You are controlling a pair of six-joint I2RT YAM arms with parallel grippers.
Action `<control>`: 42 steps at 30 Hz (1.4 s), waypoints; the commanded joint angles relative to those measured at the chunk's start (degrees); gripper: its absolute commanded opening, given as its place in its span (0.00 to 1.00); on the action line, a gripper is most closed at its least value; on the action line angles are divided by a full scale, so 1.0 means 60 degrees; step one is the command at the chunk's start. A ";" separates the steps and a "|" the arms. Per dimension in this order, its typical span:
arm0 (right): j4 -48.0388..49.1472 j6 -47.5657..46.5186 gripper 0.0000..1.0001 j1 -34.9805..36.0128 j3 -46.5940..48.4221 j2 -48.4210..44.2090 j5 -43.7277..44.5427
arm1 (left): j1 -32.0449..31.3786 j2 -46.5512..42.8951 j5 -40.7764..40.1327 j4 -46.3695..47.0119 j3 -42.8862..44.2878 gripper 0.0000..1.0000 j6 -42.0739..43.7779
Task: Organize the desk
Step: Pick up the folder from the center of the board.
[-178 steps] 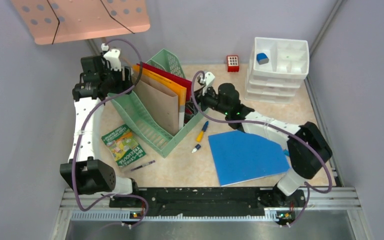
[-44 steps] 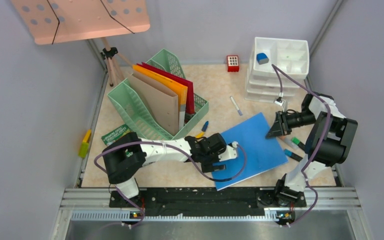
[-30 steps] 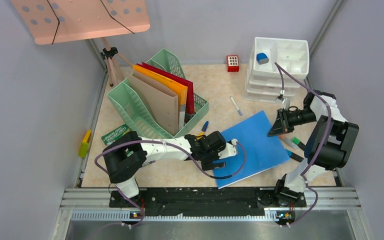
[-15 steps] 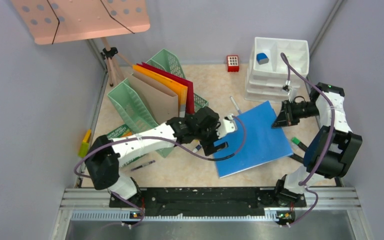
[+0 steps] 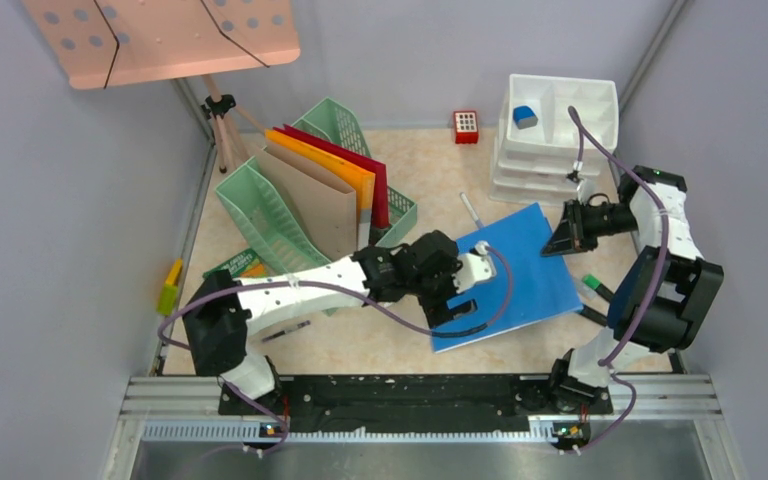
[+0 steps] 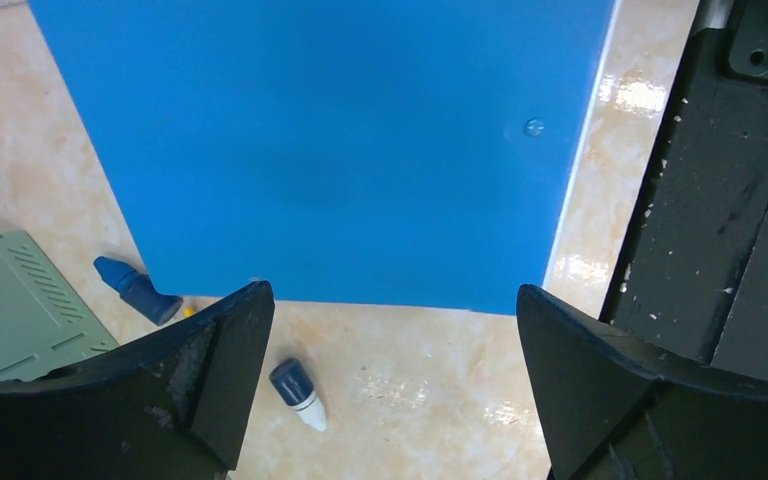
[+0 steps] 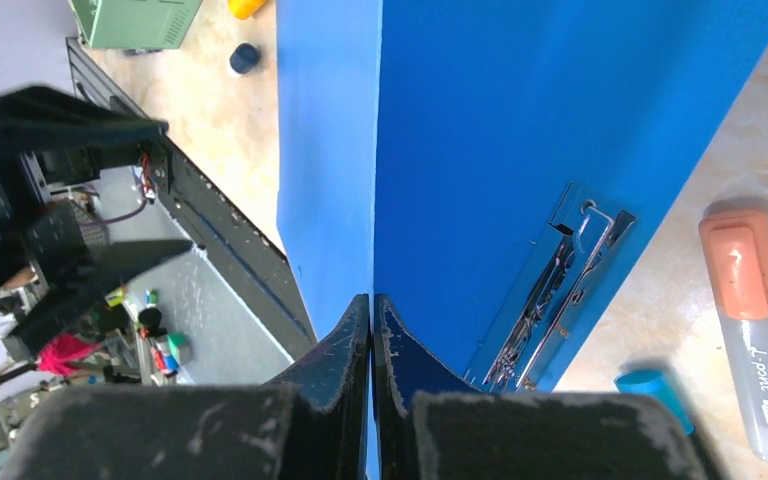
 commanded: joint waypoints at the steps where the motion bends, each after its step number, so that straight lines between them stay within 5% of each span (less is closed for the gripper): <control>1: 0.0082 0.0599 0.00 0.0060 0.0307 0.0152 -0.0162 | -0.1098 -0.0006 -0.1708 0.0637 0.0252 0.96 -0.0289; 11: -0.0133 0.0724 0.00 0.0053 0.0557 0.0608 -0.0151 | -0.3401 0.1620 -0.4688 0.1402 0.0490 0.97 -0.0289; 30: -0.0428 0.0524 0.00 0.0056 0.0787 0.0806 -0.0145 | -0.4037 0.4218 -0.8352 0.6126 -0.0398 0.96 0.2257; 42: -0.0780 0.0070 0.00 0.0057 0.0933 0.1005 -0.0270 | -0.4074 0.4096 -0.8799 0.6807 -0.0584 0.66 0.3259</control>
